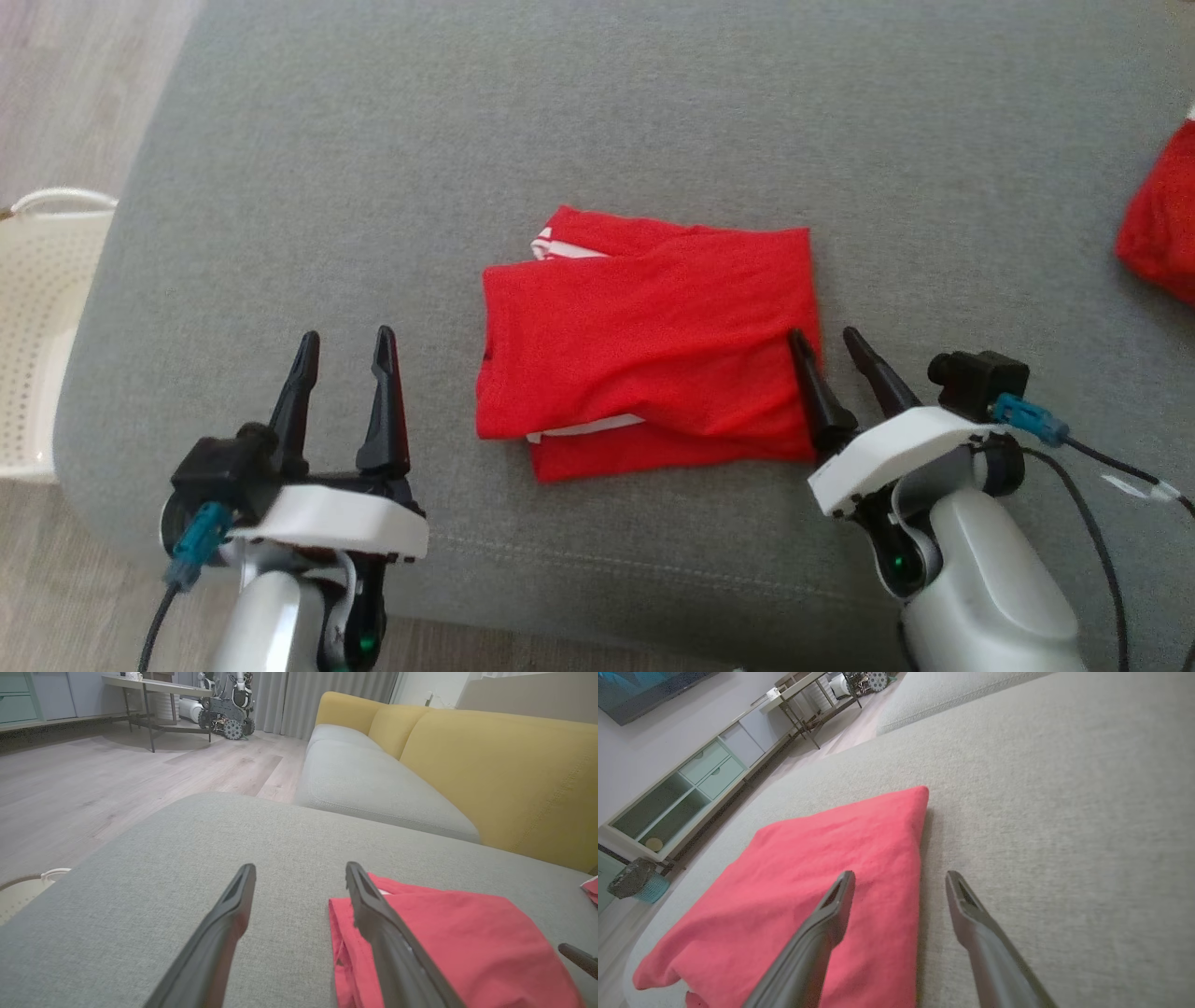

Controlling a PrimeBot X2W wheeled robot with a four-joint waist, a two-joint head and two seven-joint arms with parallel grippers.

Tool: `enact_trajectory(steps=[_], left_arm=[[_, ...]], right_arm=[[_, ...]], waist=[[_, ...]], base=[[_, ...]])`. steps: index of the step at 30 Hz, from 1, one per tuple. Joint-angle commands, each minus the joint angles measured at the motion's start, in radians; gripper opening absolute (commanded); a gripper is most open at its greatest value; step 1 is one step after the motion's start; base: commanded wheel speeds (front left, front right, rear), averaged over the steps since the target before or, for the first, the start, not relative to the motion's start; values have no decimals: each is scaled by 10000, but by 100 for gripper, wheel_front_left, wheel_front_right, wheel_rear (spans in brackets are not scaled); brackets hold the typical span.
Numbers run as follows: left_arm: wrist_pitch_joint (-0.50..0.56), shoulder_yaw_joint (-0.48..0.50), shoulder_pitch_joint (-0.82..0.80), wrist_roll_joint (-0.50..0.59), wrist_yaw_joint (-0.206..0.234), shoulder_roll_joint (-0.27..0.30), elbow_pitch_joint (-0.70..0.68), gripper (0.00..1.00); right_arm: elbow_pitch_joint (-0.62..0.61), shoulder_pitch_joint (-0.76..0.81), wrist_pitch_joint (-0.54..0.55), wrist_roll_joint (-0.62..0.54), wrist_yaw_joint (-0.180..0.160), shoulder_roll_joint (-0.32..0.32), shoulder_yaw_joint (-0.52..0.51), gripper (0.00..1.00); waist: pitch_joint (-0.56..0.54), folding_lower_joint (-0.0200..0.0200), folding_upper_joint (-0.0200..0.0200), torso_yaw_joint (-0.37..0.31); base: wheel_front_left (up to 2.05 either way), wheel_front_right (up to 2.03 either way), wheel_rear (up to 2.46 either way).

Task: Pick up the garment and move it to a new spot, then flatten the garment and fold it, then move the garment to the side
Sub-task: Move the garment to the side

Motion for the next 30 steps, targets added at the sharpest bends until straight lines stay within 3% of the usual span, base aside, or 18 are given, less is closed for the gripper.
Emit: enact_trajectory(steps=[1, 11, 12, 13, 23, 30], left_arm=[[-120, 292, -426, -74, 31, 68, -307, 100], [-120, 298, -556, -158, 119, 68, -367, 100], [-120, 298, -560, -159, 129, 68, -368, 100], [-120, 300, -560, -158, 140, 68, -371, 100], [-120, 286, -720, -160, 78, 68, -484, 100], [-120, 138, -1267, 117, -153, 68, -685, 100]], right_arm=[[-182, -348, 2, 189, 62, 62, 284, 100], [1050, -1083, 212, 681, 62, 60, 703, 100], [1107, -1150, 201, 679, 62, 46, 833, 39], [1152, -1223, 138, 606, 62, -4, 972, 0], [1249, -2239, -955, -1214, 62, -899, 1487, 0], [536, -3347, -589, -1645, 62, -1553, 1896, 0]], waist=[[87, 0, 0, 131], [333, 0, 0, 390], [338, 0, 0, 383], [342, 0, 0, 367], [279, 0, 0, -250], [472, 0, 0, -1179]], base=[[0, 0, 0], [0, 0, 0], [0, 0, 0], [0, 0, 0], [0, 0, 0], [0, 0, 0]])
